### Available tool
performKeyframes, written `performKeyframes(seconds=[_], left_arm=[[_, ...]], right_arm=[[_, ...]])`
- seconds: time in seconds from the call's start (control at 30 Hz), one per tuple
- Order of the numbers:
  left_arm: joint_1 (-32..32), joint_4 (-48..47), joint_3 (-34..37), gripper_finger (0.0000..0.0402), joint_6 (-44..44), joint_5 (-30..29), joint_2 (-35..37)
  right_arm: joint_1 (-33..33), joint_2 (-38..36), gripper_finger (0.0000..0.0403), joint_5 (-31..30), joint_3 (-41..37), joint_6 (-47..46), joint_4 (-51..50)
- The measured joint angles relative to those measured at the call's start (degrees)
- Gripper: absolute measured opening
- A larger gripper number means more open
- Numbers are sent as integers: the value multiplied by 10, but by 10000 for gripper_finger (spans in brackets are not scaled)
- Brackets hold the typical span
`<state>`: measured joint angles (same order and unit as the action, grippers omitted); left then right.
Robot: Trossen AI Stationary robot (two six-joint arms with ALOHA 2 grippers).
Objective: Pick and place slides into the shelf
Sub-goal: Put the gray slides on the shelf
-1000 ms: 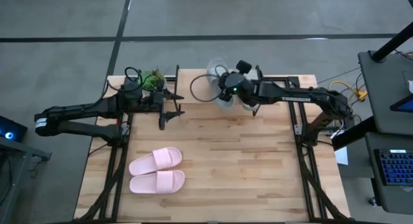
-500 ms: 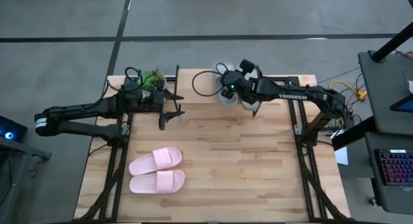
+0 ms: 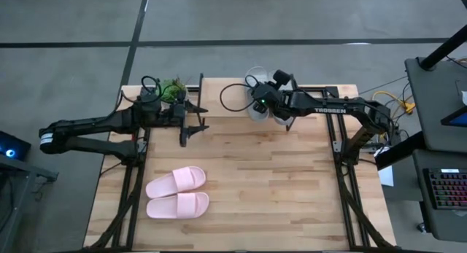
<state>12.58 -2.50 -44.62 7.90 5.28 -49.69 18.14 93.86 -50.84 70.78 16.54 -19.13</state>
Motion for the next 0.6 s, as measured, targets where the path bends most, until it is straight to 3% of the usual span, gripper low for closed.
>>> performKeyframes(seconds=[0.4,0.6], left_arm=[[0,0,0,254,0,0,0],[0,0,0,254,0,0,0]], right_arm=[[3,0,10,9,-1,24,-4],[3,0,41,-7,-1,24,-6]])
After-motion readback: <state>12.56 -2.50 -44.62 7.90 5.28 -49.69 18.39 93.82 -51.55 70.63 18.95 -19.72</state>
